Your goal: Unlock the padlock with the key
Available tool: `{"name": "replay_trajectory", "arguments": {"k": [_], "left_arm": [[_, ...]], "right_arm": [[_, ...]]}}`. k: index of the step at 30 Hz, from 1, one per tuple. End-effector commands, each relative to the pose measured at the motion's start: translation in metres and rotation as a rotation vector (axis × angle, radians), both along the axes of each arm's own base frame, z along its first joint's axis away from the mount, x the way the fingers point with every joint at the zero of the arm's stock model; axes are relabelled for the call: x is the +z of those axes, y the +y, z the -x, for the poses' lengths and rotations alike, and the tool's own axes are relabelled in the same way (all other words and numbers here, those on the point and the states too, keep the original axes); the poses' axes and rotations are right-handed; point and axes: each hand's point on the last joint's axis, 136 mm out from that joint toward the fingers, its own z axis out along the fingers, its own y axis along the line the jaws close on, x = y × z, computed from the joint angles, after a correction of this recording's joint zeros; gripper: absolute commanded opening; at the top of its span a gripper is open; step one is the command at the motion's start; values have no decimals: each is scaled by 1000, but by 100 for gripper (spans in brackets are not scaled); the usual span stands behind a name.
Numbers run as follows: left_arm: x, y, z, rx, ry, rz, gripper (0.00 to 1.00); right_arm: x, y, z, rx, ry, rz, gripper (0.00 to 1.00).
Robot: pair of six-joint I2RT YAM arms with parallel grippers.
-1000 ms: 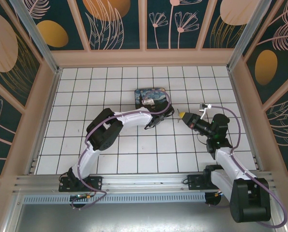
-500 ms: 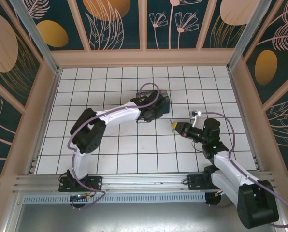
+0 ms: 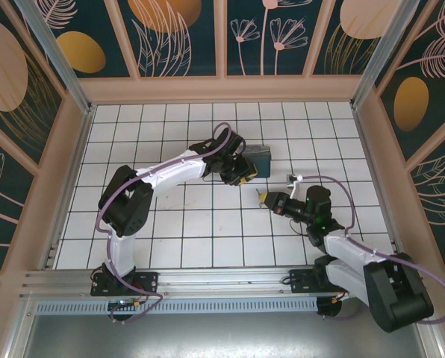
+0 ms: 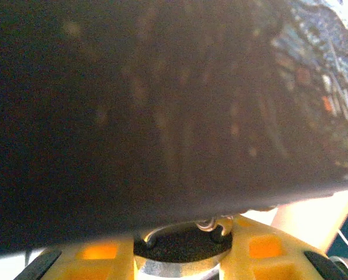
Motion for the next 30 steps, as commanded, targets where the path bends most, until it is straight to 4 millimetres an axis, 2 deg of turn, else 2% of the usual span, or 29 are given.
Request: {"name": "replay_trajectory", "arguments": {"k": [1,4,10,18,30], "left_arm": [[23,-13,5,-23,45,125,11],[24,-10,5,-25,54,123,10],[27,-5,6,-51,53,123,10],[32,2,2,-55,58,152,10],[36,2,4,-71,53,169,8]], "right_arm": [[26,8,-15,19,-103,-32,0],[25,8,-22,22,-100,-18,0],[31,2,-22,54,-126,31,0],[22,3,-23,99,-85,57,0],[30,7,-34,106,-109,47,0]]}}
